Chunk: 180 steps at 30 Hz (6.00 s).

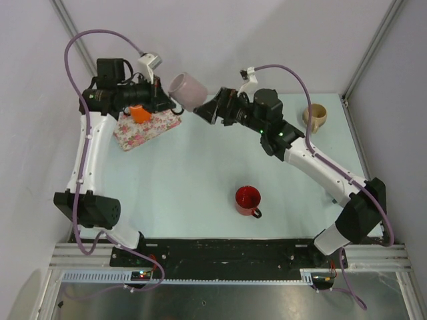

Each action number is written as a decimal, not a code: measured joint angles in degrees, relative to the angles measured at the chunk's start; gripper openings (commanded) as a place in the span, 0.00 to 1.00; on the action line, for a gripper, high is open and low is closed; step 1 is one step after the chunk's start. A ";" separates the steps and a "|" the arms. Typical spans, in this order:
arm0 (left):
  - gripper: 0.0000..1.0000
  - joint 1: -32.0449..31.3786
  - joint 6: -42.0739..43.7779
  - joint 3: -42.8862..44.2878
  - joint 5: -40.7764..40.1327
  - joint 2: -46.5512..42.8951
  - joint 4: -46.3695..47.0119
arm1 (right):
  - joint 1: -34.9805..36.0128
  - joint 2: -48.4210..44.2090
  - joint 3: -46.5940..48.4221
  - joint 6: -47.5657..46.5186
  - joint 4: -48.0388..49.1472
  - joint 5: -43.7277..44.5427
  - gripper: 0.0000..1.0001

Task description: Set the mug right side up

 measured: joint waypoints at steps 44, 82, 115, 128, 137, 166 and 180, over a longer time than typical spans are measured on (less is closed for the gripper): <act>1.00 21.81 11.13 -13.09 -28.68 5.70 1.81 | 29.35 44.06 51.69 -38.60 -67.73 6.16 0.00; 0.92 15.23 12.02 30.64 -27.91 45.16 11.02 | 29.68 33.18 39.93 -41.09 -67.06 10.88 0.79; 0.67 11.72 -6.51 6.34 -30.21 37.94 21.59 | 22.32 19.23 26.32 -36.68 -67.41 19.87 0.77; 0.88 12.66 1.18 -0.83 -23.32 24.98 17.66 | 22.18 16.52 21.64 -36.24 -65.64 20.33 0.77; 0.84 14.32 3.98 30.71 -37.66 41.35 18.47 | 22.21 16.57 21.70 -35.95 -65.55 19.65 0.77; 0.87 12.85 31.21 10.71 -31.78 45.24 26.01 | 22.34 17.38 23.50 -34.73 -70.60 19.30 0.76; 0.77 15.15 46.29 -1.25 -15.02 32.28 26.01 | 22.88 17.38 20.98 -34.71 -70.38 18.82 0.76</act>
